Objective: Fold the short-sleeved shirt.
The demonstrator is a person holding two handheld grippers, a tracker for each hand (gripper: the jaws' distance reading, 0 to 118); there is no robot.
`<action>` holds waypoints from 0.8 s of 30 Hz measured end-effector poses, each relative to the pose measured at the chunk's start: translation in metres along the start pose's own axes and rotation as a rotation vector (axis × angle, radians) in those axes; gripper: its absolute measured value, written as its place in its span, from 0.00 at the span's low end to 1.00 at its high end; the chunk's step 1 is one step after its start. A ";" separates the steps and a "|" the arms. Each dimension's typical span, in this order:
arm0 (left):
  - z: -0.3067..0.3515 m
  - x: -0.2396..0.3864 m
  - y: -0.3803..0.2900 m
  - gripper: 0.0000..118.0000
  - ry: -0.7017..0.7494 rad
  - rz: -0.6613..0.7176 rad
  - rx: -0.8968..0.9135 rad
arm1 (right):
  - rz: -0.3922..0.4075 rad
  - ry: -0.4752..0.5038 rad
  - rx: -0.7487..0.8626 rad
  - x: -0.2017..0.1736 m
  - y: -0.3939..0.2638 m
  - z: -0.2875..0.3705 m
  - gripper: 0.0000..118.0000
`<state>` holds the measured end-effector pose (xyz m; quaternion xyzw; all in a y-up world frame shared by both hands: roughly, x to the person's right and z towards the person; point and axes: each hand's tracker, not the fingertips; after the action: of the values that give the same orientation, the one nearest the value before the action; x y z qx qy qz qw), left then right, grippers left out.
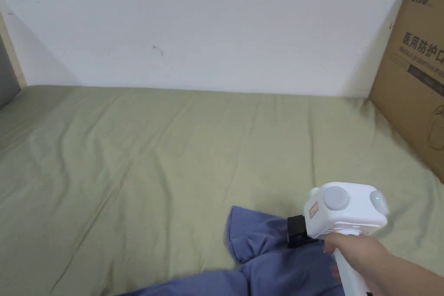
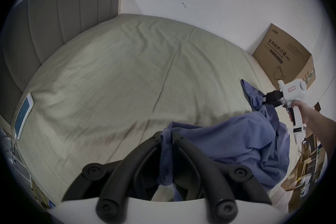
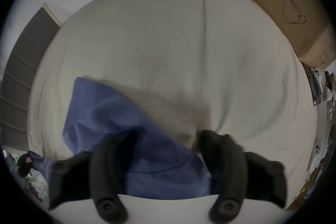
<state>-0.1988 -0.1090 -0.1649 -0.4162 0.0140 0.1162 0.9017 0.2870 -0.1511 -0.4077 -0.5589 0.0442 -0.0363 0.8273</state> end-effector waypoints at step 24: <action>0.265 0.094 0.150 0.10 -0.108 -0.180 0.425 | -0.031 0.333 0.687 0.084 -0.082 0.478 0.05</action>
<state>-0.1590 0.2032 -0.1156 -0.2099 -0.0470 0.0519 0.9752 0.4237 0.2493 -0.1570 -0.2359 0.1550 -0.1518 0.9473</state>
